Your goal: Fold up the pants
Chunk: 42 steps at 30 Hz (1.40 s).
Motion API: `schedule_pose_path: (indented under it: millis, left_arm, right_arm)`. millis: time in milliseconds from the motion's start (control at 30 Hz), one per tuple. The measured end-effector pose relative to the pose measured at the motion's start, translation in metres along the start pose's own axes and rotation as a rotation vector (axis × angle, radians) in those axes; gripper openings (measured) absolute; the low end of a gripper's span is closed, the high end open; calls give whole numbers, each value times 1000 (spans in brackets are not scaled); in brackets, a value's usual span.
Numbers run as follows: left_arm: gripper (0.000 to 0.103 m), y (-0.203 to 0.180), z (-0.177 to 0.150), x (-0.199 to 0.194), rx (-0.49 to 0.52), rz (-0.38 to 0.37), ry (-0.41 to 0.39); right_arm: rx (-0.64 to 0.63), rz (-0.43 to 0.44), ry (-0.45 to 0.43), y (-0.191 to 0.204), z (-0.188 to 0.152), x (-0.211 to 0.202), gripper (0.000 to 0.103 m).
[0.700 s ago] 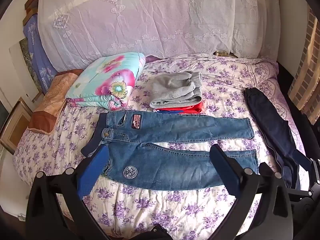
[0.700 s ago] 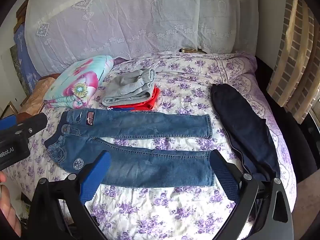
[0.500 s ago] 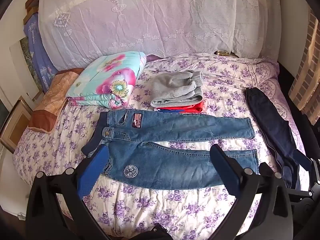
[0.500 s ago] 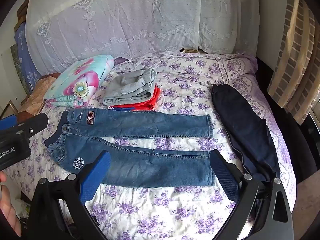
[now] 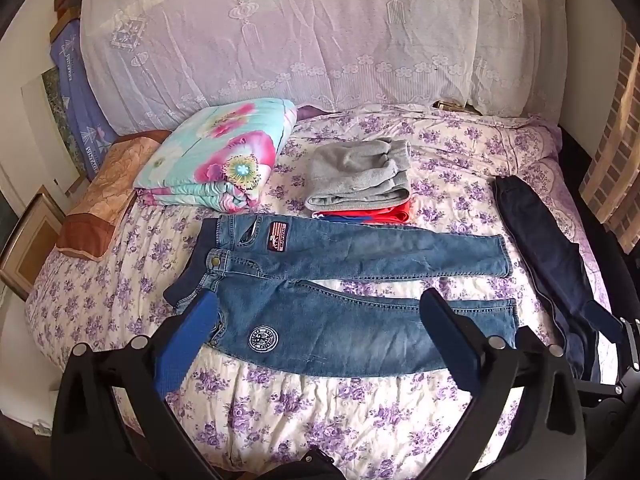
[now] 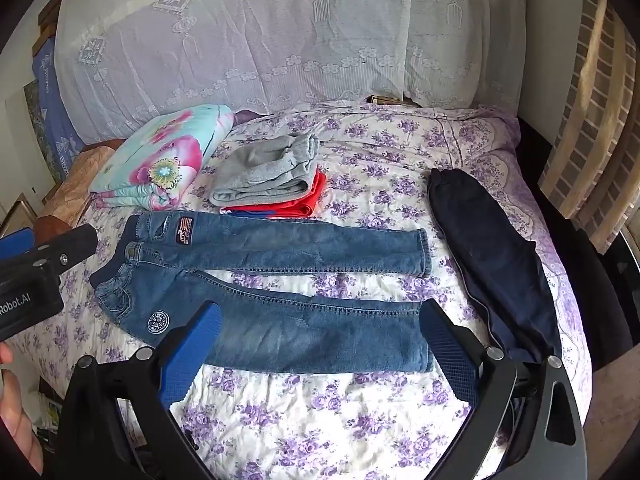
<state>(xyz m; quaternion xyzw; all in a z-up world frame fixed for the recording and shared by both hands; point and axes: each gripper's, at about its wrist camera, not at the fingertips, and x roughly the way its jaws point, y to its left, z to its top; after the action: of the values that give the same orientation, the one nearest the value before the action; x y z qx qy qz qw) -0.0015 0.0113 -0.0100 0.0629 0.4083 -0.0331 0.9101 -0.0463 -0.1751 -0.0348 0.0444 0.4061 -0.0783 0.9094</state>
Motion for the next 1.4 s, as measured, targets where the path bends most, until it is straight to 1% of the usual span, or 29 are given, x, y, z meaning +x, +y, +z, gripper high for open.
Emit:
schedule_pose_path:
  millis: [667, 1400]
  left_arm:
    - [98, 3, 3, 0, -8, 0, 8]
    - [98, 10, -3, 1, -14, -2, 9]
  right_arm:
    - [-7, -3, -1, 5, 0, -2, 99]
    - [-13, -5, -3, 10, 2, -4, 99]
